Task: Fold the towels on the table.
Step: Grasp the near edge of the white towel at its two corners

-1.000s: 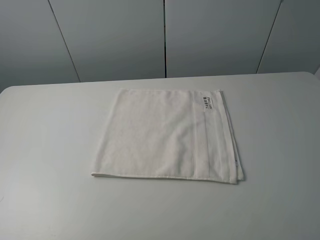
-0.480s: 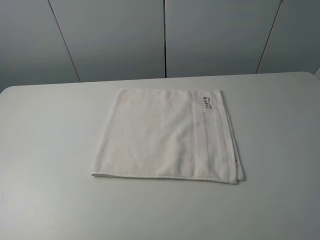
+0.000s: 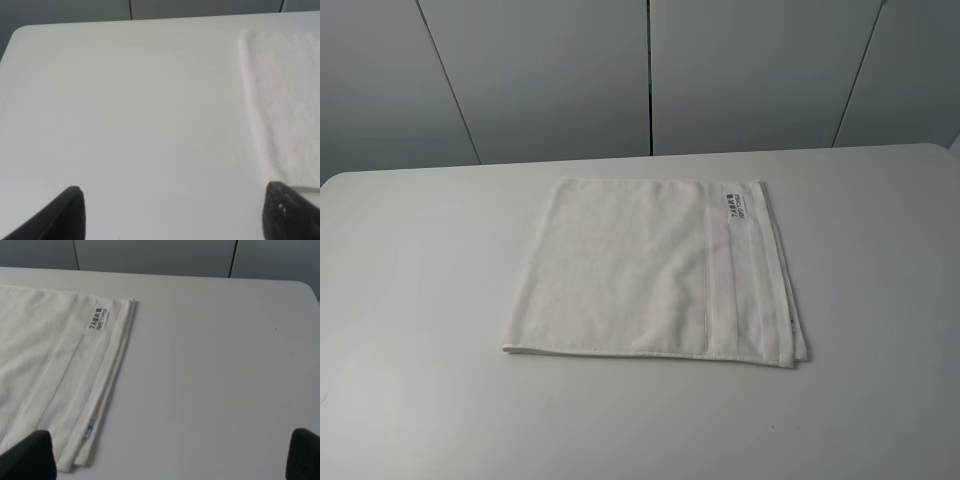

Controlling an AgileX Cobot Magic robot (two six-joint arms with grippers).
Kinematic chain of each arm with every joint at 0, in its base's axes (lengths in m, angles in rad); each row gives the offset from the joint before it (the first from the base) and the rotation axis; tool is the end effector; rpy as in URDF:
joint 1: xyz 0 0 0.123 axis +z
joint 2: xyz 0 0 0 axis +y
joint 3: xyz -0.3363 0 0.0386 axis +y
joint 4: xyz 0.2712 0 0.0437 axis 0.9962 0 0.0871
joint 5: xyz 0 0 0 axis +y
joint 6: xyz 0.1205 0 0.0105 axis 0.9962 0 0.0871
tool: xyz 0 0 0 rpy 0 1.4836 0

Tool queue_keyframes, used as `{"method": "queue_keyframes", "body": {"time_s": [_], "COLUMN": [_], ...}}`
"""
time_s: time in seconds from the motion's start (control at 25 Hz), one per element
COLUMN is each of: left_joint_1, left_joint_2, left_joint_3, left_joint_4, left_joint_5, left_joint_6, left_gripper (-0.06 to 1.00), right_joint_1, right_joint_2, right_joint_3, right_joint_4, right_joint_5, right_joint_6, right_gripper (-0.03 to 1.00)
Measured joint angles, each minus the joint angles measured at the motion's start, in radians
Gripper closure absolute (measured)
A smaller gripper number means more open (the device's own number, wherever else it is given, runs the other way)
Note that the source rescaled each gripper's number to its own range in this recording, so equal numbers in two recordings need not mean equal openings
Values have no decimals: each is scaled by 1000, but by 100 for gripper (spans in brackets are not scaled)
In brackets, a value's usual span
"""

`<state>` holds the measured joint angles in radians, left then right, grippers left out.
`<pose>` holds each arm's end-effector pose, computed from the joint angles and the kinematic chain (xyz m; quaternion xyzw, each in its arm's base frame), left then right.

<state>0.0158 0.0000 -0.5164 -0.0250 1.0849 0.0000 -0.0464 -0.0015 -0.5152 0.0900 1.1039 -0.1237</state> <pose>-0.0148 -0.0029 0.2775 -0.0060 0.8552 -0.0084 0.5182 -0.0158 0.0105 0.2754 -0.0363 0.8584 0.0014 0.5116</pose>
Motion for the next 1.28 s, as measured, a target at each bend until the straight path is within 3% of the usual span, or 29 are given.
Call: {"method": "queue_keyframes", "body": {"time_s": [1.28], "left_joint_1": [0], "left_joint_2": [0], "left_joint_3": [0], "left_joint_4": [42], "left_joint_5": [0], "left_joint_6": [-5], "left_gripper": [3], "right_joint_1": [0], "right_joint_2": [0], "right_joint_3": [0], "right_joint_4": [34], "right_joint_5": [0], "right_joint_6": [8], "right_gripper": [-3]}}
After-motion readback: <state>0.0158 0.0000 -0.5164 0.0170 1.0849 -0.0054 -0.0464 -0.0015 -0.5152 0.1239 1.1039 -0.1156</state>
